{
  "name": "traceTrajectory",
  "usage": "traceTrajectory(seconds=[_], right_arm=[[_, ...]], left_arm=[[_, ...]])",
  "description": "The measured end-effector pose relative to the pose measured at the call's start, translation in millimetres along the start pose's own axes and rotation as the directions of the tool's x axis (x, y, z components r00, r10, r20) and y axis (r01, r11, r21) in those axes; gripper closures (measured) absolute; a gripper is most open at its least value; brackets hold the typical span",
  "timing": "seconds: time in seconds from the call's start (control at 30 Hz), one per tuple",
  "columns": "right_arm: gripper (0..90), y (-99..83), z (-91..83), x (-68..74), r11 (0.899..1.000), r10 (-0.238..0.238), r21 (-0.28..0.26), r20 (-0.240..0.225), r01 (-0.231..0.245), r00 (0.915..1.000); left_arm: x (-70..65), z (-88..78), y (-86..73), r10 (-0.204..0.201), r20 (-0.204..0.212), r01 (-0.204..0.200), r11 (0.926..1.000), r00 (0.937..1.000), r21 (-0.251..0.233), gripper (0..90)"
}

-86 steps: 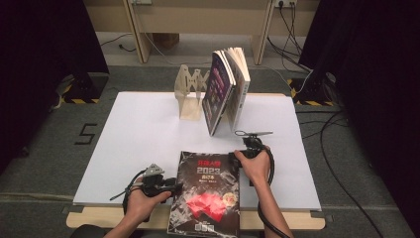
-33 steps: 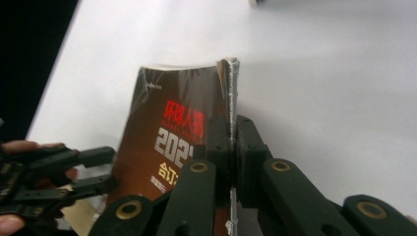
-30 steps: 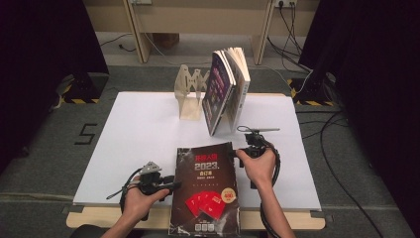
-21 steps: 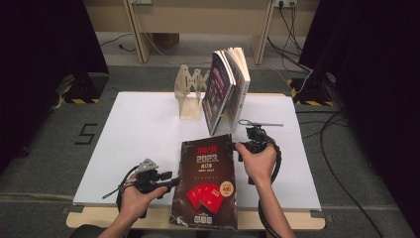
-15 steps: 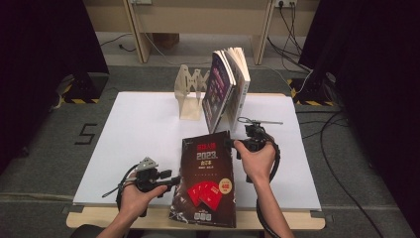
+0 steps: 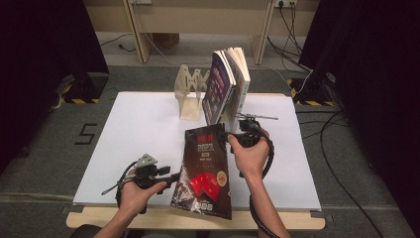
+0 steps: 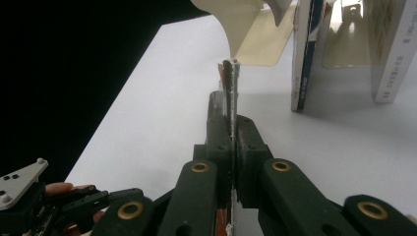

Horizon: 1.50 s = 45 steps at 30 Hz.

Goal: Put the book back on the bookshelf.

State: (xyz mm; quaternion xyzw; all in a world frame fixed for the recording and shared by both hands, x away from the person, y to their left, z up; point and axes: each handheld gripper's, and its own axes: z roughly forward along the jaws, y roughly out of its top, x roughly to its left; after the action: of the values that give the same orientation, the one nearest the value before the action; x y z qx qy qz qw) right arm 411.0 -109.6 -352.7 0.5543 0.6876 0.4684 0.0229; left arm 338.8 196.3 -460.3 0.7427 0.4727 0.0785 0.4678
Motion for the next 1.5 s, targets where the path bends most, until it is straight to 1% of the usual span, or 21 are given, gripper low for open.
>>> traceTrajectory(seconds=[0.17,0.23,0.37,0.47,0.83,0.9,0.93,1.07,1.13,1.23,1.27,1.3,1.33,1.37,1.5], right_arm=[[87.5,3.0,-1.4,8.3,0.999,-0.019,-0.039,-0.005,0.019,0.9998],[87.5,4.2,-1.4,12.0,0.998,-0.028,-0.057,-0.012,0.027,0.9996],[87.5,7.4,-0.9,19.1,0.995,-0.053,-0.085,-0.006,0.053,0.9986],[87.5,9.8,0.5,21.5,0.994,-0.058,-0.098,-0.012,0.057,0.9982],[87.4,17.3,1.4,22.2,0.988,-0.059,-0.140,0.014,0.060,0.9982],[87.4,18.5,1.0,22.9,0.987,-0.060,-0.151,0.021,0.063,0.9980],[87.4,19.4,0.7,23.4,0.987,-0.054,-0.154,0.020,0.056,0.9983],[87.4,21.9,0.0,24.6,0.983,-0.067,-0.169,0.028,0.071,0.9973],[87.4,23.3,-0.2,25.6,0.982,-0.062,-0.175,0.027,0.066,0.9977],[87.4,26.1,-0.3,26.5,0.979,-0.070,-0.189,0.031,0.075,0.9971],[87.4,27.0,-0.3,27.2,0.978,-0.066,-0.194,0.029,0.070,0.9974],[87.4,28.0,-0.2,27.0,0.976,-0.073,-0.202,0.031,0.078,0.9969],[87.4,28.8,-0.6,28.3,0.976,-0.067,-0.203,0.031,0.072,0.9972],[87.4,29.3,-0.6,28.4,0.975,-0.072,-0.207,0.034,0.077,0.9968],[87.4,32.4,-0.2,30.6,0.974,-0.071,-0.214,0.039,0.078,0.9967]], left_arm=[[-1.0,-0.8,4.7,-0.004,0.019,0.005,0.9999,0.9998,-0.012,44.6],[-1.0,-1.4,6.7,-0.011,0.030,0.012,0.9997,0.9995,-0.022,46.5],[-1.8,-1.7,11.5,-0.005,0.031,0.006,0.9994,0.9995,-0.034,46.9],[-3.0,-1.0,14.5,0.009,0.034,-0.008,0.9993,0.9994,-0.036,46.6],[-5.7,2.5,24.7,0.032,0.039,-0.030,0.9990,0.9987,-0.034,45.9],[-6.7,2.7,27.3,0.033,0.040,-0.032,0.9988,0.9987,-0.039,45.9],[-7.0,2.8,28.1,0.032,0.042,-0.031,0.9987,0.9986,-0.041,45.8],[-7.3,3.1,31.8,0.037,0.039,-0.035,0.9985,0.9986,-0.042,45.8],[-7.4,3.3,33.5,0.037,0.040,-0.035,0.9985,0.9985,-0.042,45.8],[-7.2,3.6,36.1,0.040,0.040,-0.039,0.9984,0.9984,-0.041,45.7],[-7.4,3.7,37.0,0.037,0.040,-0.035,0.9983,0.9985,-0.045,45.5],[-7.5,3.6,38.2,0.036,0.042,-0.034,0.9982,0.9985,-0.048,45.4],[-7.7,3.6,38.8,0.034,0.044,-0.032,0.9982,0.9985,-0.050,45.2],[-7.9,4.0,39.5,0.032,0.046,-0.030,0.9981,0.9984,-0.054,45.2],[-8.4,5.1,42.1,0.042,0.046,-0.040,0.9980,0.9981,-0.050,45.1]])
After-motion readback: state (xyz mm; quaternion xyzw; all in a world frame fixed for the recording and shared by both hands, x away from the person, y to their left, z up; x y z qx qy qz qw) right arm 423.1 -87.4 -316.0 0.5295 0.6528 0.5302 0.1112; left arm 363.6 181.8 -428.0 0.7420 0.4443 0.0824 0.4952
